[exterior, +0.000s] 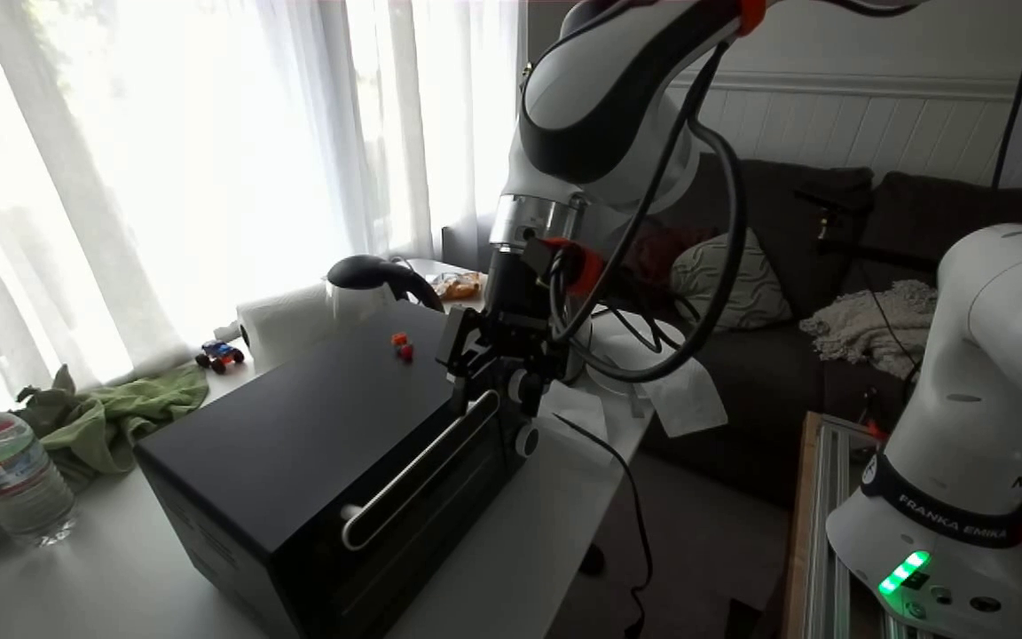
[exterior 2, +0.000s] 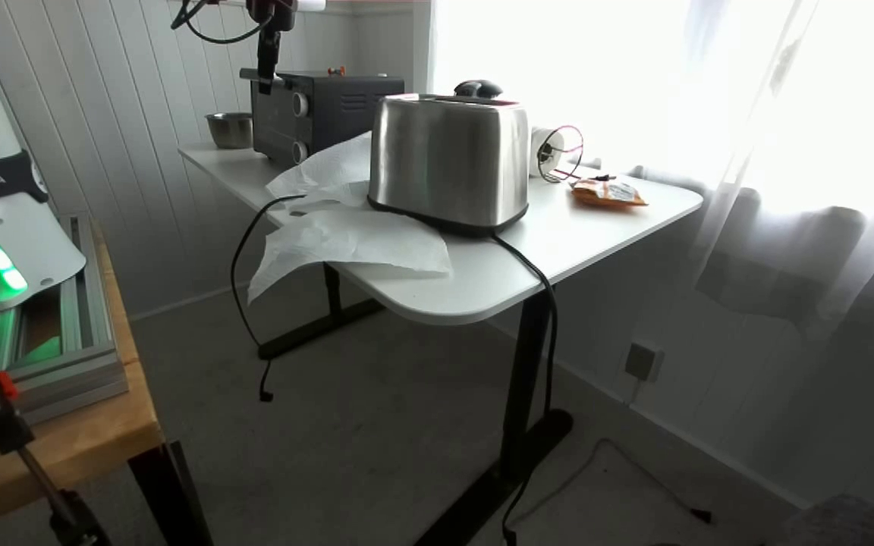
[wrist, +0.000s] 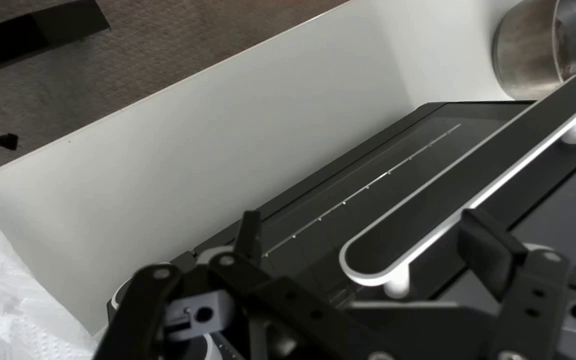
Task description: Open the toaster oven.
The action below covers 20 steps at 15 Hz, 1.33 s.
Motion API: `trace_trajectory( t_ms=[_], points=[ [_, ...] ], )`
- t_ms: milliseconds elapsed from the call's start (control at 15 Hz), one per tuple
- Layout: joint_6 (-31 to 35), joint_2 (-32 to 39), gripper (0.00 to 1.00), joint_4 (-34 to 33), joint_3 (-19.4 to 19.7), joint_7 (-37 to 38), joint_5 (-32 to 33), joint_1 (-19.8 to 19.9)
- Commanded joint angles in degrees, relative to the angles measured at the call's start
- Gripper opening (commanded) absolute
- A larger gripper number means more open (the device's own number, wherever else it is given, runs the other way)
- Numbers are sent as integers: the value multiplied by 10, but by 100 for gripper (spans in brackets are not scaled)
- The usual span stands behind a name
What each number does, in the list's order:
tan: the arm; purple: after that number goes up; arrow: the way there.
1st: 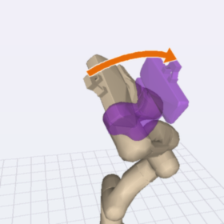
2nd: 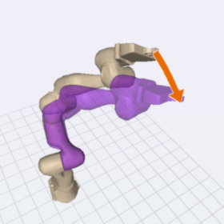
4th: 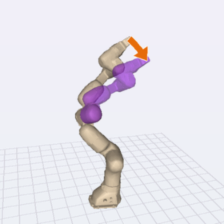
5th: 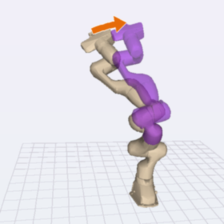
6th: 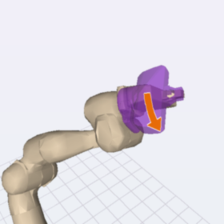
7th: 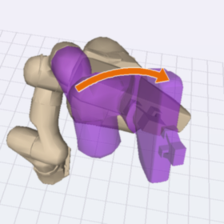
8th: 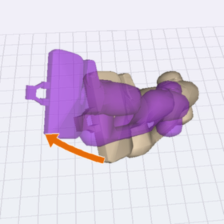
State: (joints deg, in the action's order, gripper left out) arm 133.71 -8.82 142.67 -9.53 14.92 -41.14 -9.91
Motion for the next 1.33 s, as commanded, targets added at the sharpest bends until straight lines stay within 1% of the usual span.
trace_trajectory(
  t_ms=[0,400,667,733,800,867,933,1267],
  points=[
    [-13,7,100,1,3,16,-7,4],
    [-38,16,100,-3,1,54,28,11],
    [-69,17,100,-5,-1,77,71,16],
    [-66,16,100,-4,-2,83,83,17],
    [-44,14,100,2,1,61,72,15],
    [-34,16,100,8,0,71,91,17],
    [-28,22,100,12,0,65,97,17],
    [-36,39,100,7,-5,61,114,11]
  ],
)
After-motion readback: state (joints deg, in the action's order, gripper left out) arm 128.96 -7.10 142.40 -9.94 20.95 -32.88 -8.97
